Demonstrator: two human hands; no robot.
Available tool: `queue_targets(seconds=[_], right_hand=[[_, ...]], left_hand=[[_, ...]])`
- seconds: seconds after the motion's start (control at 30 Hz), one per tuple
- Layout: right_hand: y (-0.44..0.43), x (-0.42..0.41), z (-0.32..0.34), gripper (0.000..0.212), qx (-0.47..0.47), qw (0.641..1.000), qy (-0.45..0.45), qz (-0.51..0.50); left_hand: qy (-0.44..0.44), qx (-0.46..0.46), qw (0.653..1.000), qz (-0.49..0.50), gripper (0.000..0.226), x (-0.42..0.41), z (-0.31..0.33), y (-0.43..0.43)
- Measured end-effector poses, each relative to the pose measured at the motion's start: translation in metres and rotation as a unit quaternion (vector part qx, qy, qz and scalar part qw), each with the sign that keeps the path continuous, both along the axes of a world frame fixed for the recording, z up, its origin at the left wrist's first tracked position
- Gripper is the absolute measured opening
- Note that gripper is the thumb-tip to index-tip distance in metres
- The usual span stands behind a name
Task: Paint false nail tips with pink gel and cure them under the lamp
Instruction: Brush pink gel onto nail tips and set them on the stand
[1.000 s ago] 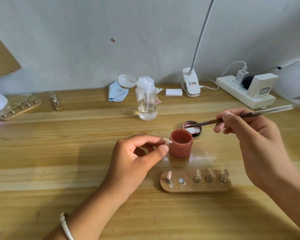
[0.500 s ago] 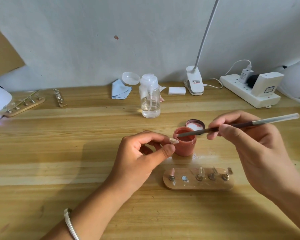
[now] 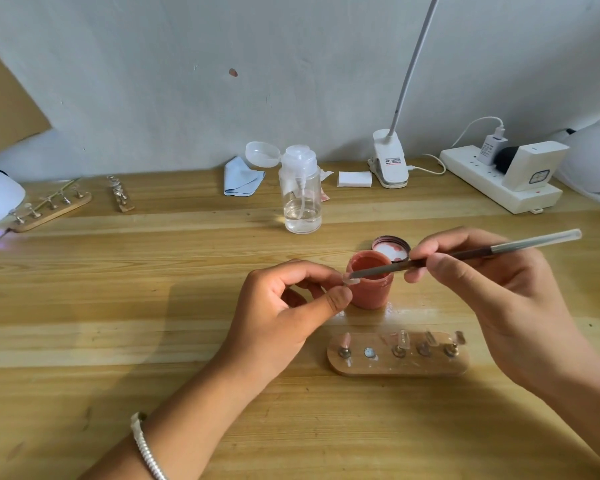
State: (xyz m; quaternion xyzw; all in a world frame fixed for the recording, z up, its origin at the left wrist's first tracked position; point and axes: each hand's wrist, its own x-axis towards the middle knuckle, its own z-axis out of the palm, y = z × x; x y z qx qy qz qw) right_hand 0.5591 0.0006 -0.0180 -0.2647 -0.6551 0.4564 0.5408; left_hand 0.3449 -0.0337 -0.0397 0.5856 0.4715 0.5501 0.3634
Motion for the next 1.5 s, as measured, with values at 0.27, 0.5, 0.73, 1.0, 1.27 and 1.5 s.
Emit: queue_targets(seconds=[0.27,0.5,0.73,1.0,1.27,1.5], right_hand=[[-0.0007,-0.0018,0.0018,0.015,-0.001,1.000,-0.010,-0.003],[0.0012,-0.0002,0.0005,0.019,-0.007,1.000,0.001,-0.008],[0.0028,0.0012,0.0001,0.011,-0.017,0.999,0.036,-0.030],[0.0008,0.0007,-0.0018,0.011,0.009,0.999,-0.022,-0.023],[0.0025,0.0008,-0.0024,0.012,-0.003,1.000,0.010,-0.025],[0.0001,0.0001,-0.0027,0.010,-0.003,1.000,-0.012,-0.014]], left_hand=[[-0.002,-0.002,1.000,-0.001,0.017,0.0009,0.0009,-0.0001],[-0.001,-0.001,1.000,0.001,0.015,0.0004,0.0008,-0.0006],[0.004,0.000,1.000,-0.001,0.014,0.0001,0.0016,-0.0005],[0.008,-0.004,1.000,0.003,0.014,-0.0001,-0.0004,0.0006],[0.007,-0.007,1.000,0.005,0.015,0.0006,0.0014,-0.0004],[0.010,-0.009,1.000,0.009,0.015,0.0011,0.0012,0.0004]])
